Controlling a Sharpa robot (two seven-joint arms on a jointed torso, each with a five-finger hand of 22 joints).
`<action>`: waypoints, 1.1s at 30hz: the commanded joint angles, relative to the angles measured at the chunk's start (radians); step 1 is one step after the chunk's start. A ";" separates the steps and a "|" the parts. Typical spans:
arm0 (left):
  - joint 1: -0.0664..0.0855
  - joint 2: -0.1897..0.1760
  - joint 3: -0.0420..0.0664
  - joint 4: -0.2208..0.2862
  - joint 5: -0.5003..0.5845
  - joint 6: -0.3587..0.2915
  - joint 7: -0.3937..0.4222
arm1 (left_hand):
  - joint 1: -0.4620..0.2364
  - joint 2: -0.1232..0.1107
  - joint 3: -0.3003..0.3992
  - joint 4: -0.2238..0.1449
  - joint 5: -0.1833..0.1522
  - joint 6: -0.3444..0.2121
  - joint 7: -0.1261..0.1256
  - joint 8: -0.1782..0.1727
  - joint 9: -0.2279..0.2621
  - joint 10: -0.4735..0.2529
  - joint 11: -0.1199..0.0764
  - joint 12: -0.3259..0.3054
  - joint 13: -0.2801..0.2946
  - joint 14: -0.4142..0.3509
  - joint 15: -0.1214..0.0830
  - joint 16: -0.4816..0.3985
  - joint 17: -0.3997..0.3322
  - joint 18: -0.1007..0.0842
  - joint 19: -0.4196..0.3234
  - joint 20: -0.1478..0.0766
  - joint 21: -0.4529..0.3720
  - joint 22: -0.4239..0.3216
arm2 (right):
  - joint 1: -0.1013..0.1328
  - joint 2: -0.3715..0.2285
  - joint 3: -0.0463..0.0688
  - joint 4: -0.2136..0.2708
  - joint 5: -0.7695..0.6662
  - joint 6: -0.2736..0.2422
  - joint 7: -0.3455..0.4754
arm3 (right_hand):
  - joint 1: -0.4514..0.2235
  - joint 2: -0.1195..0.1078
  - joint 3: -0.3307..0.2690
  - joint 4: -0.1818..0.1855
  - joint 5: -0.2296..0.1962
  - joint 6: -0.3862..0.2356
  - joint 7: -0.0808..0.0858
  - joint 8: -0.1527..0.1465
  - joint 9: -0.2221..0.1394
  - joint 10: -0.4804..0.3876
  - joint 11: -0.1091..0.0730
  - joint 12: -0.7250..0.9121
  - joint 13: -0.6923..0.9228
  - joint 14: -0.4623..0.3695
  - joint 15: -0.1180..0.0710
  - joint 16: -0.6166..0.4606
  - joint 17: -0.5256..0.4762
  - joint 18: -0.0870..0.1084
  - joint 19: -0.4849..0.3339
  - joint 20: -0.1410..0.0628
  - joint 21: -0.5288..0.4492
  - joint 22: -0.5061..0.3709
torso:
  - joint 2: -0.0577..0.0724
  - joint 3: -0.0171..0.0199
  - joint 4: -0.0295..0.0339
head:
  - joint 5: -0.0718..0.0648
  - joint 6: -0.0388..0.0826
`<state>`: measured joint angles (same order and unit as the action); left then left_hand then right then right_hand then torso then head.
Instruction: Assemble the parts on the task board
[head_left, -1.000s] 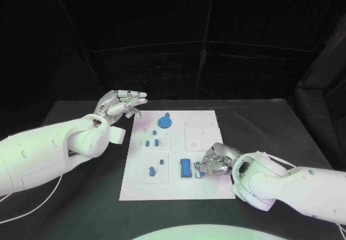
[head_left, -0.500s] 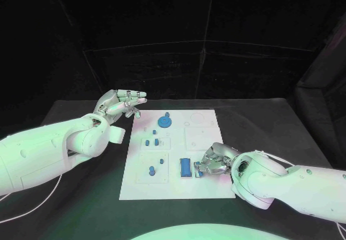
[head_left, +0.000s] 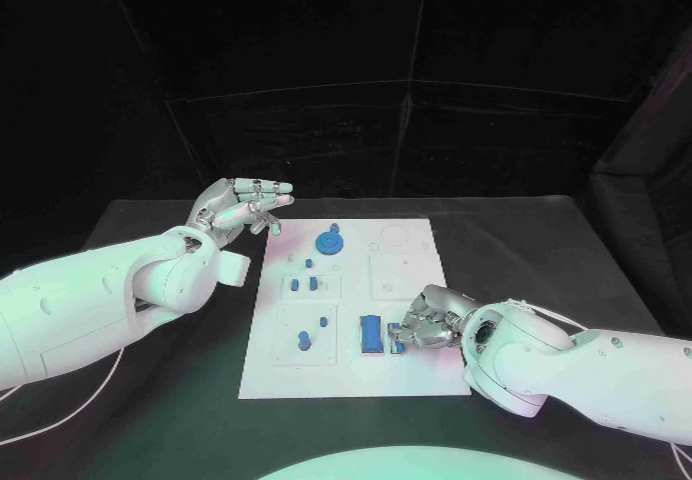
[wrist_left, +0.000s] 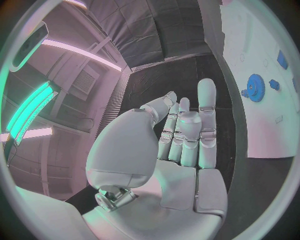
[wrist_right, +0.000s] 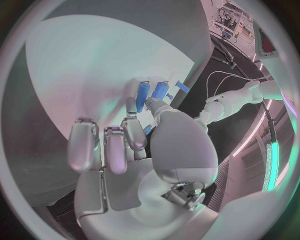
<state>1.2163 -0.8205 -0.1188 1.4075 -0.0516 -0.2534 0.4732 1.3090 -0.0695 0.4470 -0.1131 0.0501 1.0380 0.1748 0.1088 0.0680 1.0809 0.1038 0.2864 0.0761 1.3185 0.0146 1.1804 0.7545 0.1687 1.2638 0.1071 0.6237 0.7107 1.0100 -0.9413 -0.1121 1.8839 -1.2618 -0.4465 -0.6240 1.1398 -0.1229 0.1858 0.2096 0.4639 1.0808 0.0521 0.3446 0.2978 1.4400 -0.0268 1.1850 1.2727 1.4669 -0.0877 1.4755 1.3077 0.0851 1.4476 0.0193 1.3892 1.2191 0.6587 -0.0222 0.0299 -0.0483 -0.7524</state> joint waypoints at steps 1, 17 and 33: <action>0.001 0.000 0.001 0.002 0.002 0.011 0.004 | -0.003 0.010 -0.007 0.001 -0.001 -0.005 0.003 0.003 0.000 -0.006 -0.002 0.006 0.000 -0.007 -0.002 -0.003 -0.001 0.013 -0.001 0.002 -0.006 -0.001 | 0.001 0.001 0.000 0.000 -0.007 0.014 0.003 | -0.023 -0.003 -0.030 0.012 -0.045 0.008 -0.001 0.006 0.003 0.006 0.001 0.006 0.002 0.066 -0.003 -0.001 0.056 -0.017 0.004 0.000 0.003 0.001 | 0.000 -0.0001 0.0003 | 0.000 0.001; 0.001 0.000 0.001 0.001 0.002 0.011 0.003 | -0.003 0.010 -0.007 0.001 -0.001 -0.005 0.003 0.003 0.000 -0.006 -0.002 0.006 0.000 -0.007 -0.002 -0.003 -0.001 0.013 -0.001 0.002 -0.006 -0.001 | 0.001 -0.005 0.000 0.007 -0.007 -0.004 0.021 | -0.035 0.014 -0.164 0.074 -0.284 0.000 -0.002 0.004 0.014 0.004 0.001 0.005 0.005 0.066 -0.003 -0.002 0.056 -0.017 0.003 0.000 0.000 0.001 | 0.000 0.0004 -0.0007 | -0.002 0.002; 0.001 0.001 0.001 -0.003 0.002 0.013 0.002 | -0.005 0.010 -0.008 0.002 -0.001 -0.005 0.003 0.004 0.000 -0.006 -0.002 0.007 0.000 -0.008 -0.002 -0.003 -0.002 0.013 -0.001 0.002 -0.006 -0.001 | 0.001 -0.071 0.000 0.040 0.002 0.083 0.133 | 0.057 0.033 -0.202 0.038 -0.247 -0.008 0.002 0.001 0.019 -0.001 0.004 0.000 0.004 0.066 -0.001 -0.003 0.055 -0.016 0.001 0.002 -0.002 0.000 | -0.001 0.0002 -0.0002 | -0.005 0.004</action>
<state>1.2163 -0.8203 -0.1188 1.4048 -0.0516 -0.2523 0.4720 1.3052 -0.0657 0.4442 -0.1103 0.0501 1.0380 0.1748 0.1088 0.0680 1.0809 0.1038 0.2864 0.0761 1.3185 0.0146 1.1804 0.7534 0.1687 1.2638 0.1071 0.6237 0.7109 1.0100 -1.0113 -0.1122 1.9200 -1.2612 -0.4028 -0.5339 1.1873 -0.0942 -0.0099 0.2487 0.2126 1.0771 0.0559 0.3446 0.3159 1.4399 -0.0268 1.1849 1.2768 1.4669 -0.0877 1.4755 1.3074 0.0852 1.4475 0.0193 1.3892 1.2179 0.6580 -0.0220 0.0293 -0.0520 -0.7493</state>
